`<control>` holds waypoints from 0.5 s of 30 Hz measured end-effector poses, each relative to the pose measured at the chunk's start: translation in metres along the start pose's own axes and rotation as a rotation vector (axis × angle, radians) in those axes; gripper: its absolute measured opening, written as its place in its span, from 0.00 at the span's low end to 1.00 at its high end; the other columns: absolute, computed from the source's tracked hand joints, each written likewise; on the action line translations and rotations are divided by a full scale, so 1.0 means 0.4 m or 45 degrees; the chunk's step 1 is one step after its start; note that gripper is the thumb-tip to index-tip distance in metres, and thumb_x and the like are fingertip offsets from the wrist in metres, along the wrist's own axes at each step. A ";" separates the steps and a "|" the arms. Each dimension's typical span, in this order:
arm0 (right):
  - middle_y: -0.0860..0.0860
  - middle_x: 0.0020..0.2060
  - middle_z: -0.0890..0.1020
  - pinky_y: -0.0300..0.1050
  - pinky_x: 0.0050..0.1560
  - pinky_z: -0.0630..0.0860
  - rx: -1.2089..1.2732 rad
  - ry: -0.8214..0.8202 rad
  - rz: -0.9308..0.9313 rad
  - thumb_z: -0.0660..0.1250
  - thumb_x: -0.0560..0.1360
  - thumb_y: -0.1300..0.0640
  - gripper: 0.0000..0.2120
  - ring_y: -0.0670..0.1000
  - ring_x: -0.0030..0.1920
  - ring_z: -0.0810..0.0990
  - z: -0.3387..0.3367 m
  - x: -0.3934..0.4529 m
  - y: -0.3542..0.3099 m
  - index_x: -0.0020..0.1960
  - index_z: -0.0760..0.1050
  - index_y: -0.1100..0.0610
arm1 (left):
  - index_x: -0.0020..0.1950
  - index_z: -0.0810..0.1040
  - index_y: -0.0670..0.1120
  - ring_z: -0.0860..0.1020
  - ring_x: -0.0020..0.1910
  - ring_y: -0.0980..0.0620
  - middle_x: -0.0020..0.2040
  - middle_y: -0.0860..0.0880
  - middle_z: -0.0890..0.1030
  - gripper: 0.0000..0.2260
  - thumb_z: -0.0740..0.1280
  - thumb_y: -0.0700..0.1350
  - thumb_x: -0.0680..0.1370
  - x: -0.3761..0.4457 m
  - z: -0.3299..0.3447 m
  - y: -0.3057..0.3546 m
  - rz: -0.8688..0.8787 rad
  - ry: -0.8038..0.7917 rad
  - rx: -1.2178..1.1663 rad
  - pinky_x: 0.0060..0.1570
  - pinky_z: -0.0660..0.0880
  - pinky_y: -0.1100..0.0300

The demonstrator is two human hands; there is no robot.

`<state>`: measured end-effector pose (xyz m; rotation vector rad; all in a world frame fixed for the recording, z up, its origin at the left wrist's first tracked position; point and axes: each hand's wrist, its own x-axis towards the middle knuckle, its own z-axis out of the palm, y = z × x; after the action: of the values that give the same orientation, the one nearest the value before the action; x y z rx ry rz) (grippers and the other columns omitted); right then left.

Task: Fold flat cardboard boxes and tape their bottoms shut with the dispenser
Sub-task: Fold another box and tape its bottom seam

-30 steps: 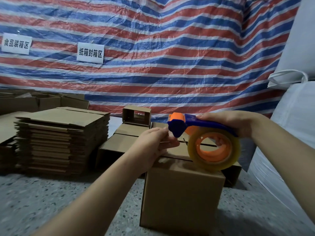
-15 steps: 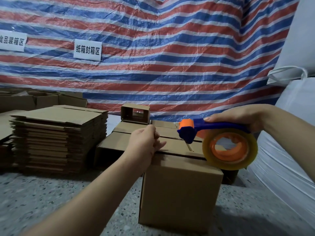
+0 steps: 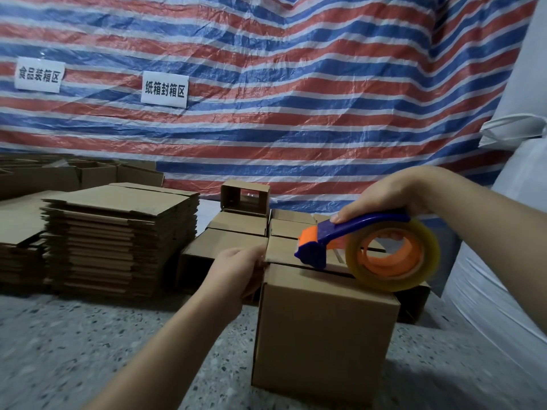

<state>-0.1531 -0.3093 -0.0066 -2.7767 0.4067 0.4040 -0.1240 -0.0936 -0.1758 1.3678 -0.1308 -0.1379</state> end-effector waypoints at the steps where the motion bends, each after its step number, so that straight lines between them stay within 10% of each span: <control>1: 0.55 0.45 0.87 0.43 0.38 0.80 -0.010 -0.005 0.004 0.73 0.57 0.31 0.38 0.51 0.40 0.84 0.000 0.001 -0.005 0.57 0.80 0.56 | 0.43 0.75 0.42 0.71 0.40 0.46 0.39 0.41 0.73 0.08 0.67 0.45 0.79 0.002 -0.001 -0.005 0.001 -0.002 -0.030 0.38 0.68 0.55; 15: 0.54 0.40 0.86 0.41 0.34 0.78 -0.053 -0.032 0.028 0.73 0.57 0.31 0.37 0.49 0.35 0.81 0.011 0.008 -0.032 0.56 0.81 0.56 | 0.44 0.74 0.38 0.70 0.20 0.57 0.28 0.47 0.74 0.10 0.63 0.42 0.82 0.010 -0.011 -0.045 -0.037 0.036 -0.239 0.19 0.64 0.68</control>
<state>-0.1470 -0.2971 -0.0083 -2.8066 0.4278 0.4569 -0.1197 -0.0937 -0.1945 1.1842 -0.0724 -0.1509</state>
